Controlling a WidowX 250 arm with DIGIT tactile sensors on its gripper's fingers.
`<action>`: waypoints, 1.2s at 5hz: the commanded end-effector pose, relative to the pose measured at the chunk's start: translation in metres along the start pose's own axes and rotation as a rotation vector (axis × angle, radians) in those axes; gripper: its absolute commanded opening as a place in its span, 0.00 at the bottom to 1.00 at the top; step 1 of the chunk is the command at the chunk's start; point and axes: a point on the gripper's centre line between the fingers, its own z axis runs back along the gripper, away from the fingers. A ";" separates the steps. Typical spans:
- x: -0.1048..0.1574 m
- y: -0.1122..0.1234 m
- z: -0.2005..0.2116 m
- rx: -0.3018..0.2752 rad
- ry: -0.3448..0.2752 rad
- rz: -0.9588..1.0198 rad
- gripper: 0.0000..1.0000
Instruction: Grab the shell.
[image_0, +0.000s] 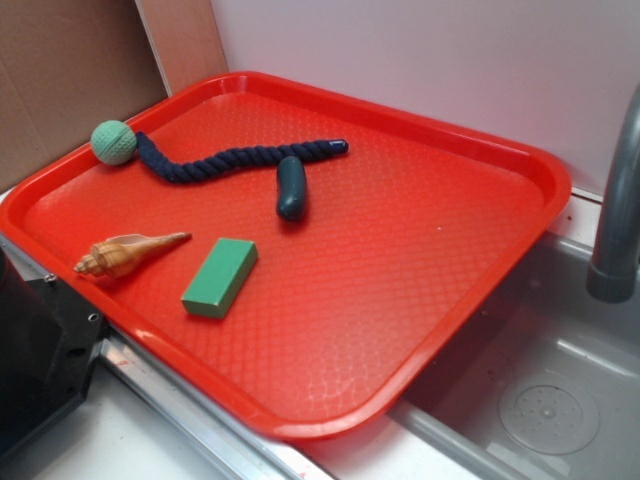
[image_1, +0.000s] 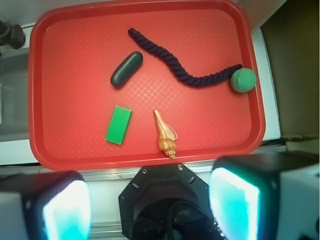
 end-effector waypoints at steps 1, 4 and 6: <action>0.000 0.000 0.000 0.000 0.000 0.000 1.00; 0.009 0.002 -0.024 -0.038 -0.031 0.012 1.00; 0.009 0.012 -0.065 -0.028 0.030 0.056 1.00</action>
